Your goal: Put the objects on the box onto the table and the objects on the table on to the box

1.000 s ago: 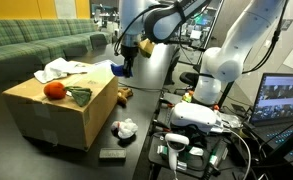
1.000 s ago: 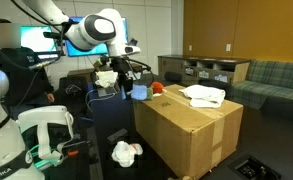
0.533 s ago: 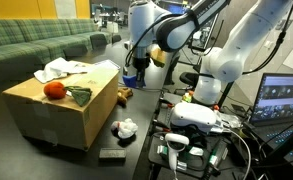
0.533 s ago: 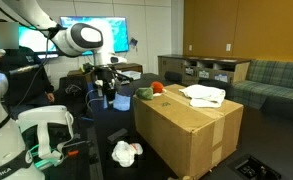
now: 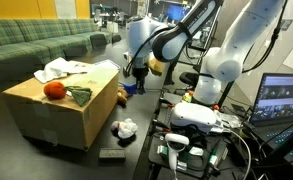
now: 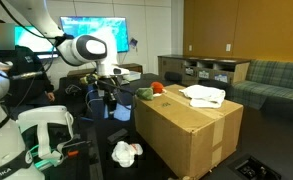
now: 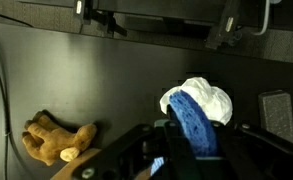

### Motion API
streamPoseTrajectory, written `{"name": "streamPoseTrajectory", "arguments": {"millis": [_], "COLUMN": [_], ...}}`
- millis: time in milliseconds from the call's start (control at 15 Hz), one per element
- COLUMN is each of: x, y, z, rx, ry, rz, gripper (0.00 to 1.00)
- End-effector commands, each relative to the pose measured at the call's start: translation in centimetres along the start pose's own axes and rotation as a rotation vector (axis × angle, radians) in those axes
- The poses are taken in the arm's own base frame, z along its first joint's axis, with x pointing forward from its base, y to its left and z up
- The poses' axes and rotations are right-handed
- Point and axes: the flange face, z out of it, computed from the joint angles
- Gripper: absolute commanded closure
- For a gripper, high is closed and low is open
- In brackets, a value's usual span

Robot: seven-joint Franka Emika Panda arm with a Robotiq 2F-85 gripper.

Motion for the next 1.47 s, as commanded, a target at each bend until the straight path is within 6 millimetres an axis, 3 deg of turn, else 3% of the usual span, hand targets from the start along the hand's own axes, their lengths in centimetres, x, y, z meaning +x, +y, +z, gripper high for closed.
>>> {"name": "streamPoseTrajectory", "arguments": {"millis": [0,400,733,1067,1400], "x": [2.7,6.8,9.8,10.4,10.1], "y": [1.7,5.2,5.8,5.7,6.0], "z": [4.6,11.6,16.2,20.1,22.2], "rx": [0.026,0.048,0.092,0.104,0.111], "ry": [-0.012,-0.072,-0.11,-0.186,-0.219], "rz": [0.012,0.023,0.025,0.033,0.06], "gripper": [0.97,0.97,0.97,0.97,0.97]}}
